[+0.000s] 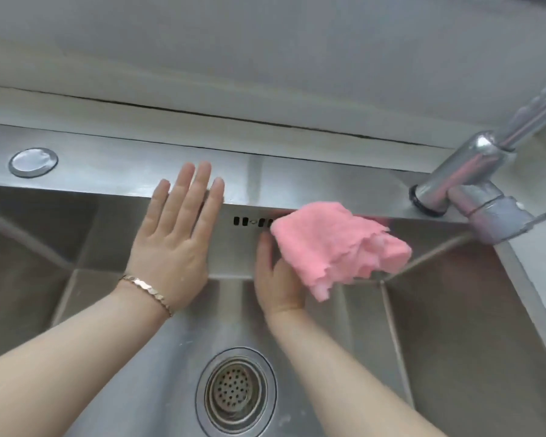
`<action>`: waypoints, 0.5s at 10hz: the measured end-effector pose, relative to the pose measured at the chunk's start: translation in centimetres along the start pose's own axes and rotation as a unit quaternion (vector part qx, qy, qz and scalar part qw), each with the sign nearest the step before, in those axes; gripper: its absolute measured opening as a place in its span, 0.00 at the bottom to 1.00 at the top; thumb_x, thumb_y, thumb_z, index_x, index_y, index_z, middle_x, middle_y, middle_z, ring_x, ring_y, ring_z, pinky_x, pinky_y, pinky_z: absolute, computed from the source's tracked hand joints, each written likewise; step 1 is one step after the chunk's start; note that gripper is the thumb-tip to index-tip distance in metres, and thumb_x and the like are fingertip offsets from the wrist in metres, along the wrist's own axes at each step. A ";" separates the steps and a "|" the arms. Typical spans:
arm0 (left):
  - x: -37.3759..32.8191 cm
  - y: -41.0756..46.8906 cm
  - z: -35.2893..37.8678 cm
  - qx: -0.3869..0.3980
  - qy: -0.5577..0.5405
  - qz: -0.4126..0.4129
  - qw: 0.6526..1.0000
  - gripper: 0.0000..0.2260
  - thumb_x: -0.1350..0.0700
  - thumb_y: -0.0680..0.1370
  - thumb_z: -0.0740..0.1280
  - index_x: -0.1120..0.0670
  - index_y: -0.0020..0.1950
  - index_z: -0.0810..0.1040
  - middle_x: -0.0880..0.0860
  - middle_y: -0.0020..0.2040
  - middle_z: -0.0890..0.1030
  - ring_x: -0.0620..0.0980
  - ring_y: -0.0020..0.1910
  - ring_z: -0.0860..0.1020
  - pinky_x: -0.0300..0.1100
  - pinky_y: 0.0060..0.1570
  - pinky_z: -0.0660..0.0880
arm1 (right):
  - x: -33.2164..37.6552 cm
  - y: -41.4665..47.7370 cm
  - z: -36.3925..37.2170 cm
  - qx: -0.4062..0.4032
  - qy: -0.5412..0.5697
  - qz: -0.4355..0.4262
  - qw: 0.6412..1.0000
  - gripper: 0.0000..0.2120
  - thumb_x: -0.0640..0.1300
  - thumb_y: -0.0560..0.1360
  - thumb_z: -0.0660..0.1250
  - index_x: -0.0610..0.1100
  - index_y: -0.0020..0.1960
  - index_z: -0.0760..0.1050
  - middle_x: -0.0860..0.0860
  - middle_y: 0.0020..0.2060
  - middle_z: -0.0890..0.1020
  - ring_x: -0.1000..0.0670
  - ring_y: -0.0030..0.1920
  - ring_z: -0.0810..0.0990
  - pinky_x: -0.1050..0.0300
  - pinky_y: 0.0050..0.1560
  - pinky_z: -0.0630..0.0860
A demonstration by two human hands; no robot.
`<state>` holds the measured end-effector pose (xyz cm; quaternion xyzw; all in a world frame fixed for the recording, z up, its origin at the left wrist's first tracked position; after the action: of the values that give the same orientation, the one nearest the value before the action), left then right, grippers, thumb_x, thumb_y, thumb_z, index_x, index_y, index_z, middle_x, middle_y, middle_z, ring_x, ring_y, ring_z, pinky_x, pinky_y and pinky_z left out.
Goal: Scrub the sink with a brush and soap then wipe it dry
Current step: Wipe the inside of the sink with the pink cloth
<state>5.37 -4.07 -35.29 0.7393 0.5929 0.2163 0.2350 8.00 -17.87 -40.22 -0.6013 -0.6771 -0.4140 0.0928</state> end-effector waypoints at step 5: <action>-0.1 0.1 -0.2 -0.121 0.027 0.042 0.991 0.23 0.67 0.75 0.50 0.61 0.71 0.61 0.60 0.69 0.64 0.51 0.76 0.50 0.47 0.74 0.47 | -13.2 2.1 -5.5 0.332 -0.399 0.311 0.796 0.09 0.41 0.80 0.54 0.48 0.51 0.72 0.46 0.47 0.82 0.53 0.58 0.78 0.54 0.59 0.67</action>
<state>5.31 -4.13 -35.11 0.7233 0.5369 0.3162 0.2977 11.22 -31.39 -44.03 -0.8238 -0.5264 0.1636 0.1325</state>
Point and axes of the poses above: each hand's wrist, its own y-axis towards the middle knuckle, its own z-axis out of the palm, x = y × z, the point moved 8 cm from there along y, towards the middle knuckle
